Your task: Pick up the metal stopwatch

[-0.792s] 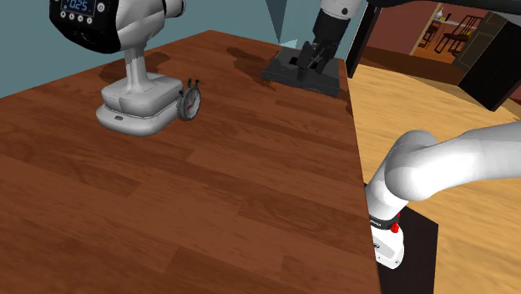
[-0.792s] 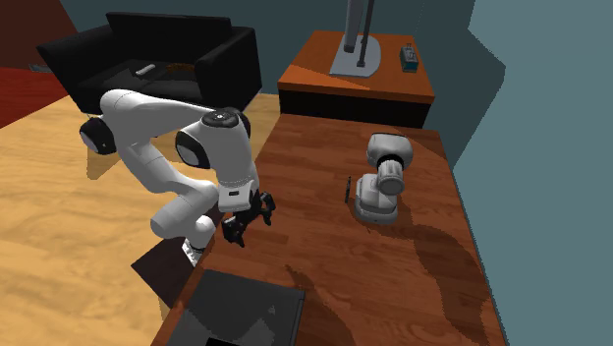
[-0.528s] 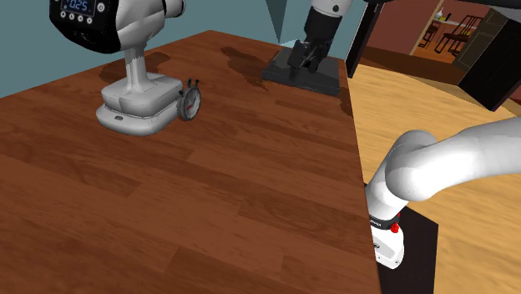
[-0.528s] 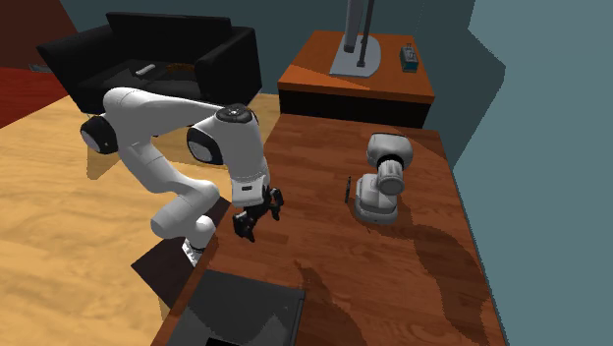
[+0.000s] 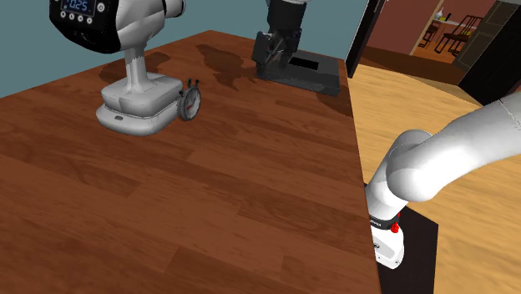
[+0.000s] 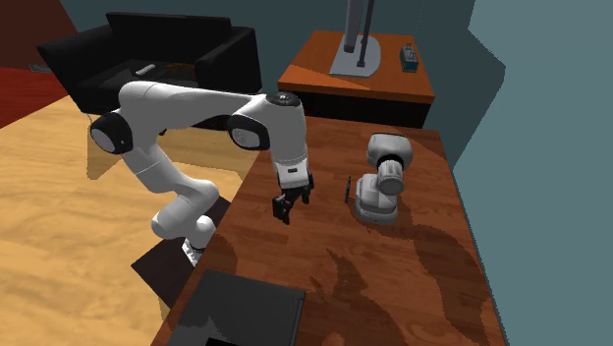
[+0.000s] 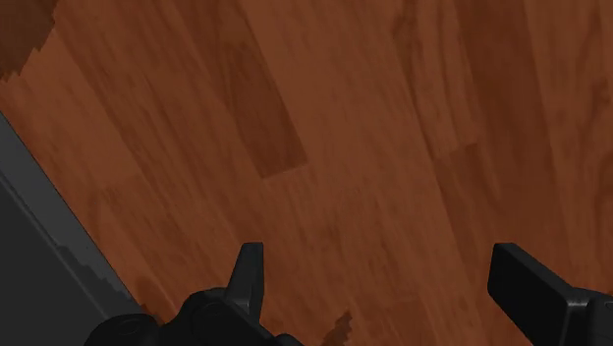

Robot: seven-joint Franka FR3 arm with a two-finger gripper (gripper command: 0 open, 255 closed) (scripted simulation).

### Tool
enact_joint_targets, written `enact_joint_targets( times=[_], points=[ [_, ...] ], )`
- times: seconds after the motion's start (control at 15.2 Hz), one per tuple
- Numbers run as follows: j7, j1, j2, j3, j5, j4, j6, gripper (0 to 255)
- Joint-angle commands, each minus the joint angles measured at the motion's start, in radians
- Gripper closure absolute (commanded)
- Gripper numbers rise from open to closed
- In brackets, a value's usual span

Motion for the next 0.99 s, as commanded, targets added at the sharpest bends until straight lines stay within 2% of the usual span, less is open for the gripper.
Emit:
enact_joint_targets(
  times=[0.0,0.46,0.92],
  points=[
    [0.031,0.010,0.063,0.036,0.006,0.060,-0.006,0],
    [0.134,0.042,0.300,0.149,-0.016,0.314,-0.060,0],
    [0.255,0.114,0.588,0.255,-0.106,0.648,-0.161,0]
  ],
)
